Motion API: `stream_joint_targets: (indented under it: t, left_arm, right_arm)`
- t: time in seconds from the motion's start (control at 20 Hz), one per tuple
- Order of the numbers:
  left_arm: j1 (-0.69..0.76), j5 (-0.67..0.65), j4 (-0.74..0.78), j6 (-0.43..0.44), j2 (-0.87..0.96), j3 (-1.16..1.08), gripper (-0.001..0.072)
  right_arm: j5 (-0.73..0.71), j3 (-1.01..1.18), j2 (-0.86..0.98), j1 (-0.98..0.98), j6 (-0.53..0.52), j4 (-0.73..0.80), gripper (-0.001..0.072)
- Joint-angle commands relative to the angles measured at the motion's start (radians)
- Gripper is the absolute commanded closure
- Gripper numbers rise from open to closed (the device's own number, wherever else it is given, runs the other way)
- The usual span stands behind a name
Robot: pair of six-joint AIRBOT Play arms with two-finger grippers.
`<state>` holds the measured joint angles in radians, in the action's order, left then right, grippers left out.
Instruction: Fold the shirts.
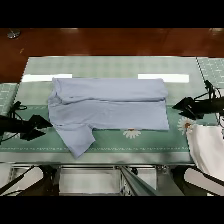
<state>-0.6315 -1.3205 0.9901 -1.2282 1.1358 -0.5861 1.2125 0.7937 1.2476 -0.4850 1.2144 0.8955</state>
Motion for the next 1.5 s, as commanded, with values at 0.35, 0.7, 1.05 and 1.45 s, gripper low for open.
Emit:
stream_joint_targets:
  t: [0.35, 0.7, 1.05, 1.45]
  left_arm:
    - [0.250, 0.304, -0.321, 0.072, -0.061, 0.287, 0.0007]
    - [0.279, 0.207, -0.342, 0.109, -0.086, 0.277, 0.0679]
    - [0.277, 0.214, -0.393, 0.146, -0.091, 0.265, 0.0682]
    - [0.276, 0.221, -0.407, 0.146, -0.091, 0.232, 0.0682]
  right_arm:
    - [-0.061, -0.208, -0.100, -0.011, -0.071, -0.162, 0.0095]
    - [-0.034, -0.154, -0.097, -0.010, 0.055, 0.106, 0.0084]
    - [0.044, -0.200, -0.005, 0.014, 0.062, 0.063, 0.0084]
    - [-0.081, -0.035, 0.127, 0.203, 0.036, -0.105, 0.0700]
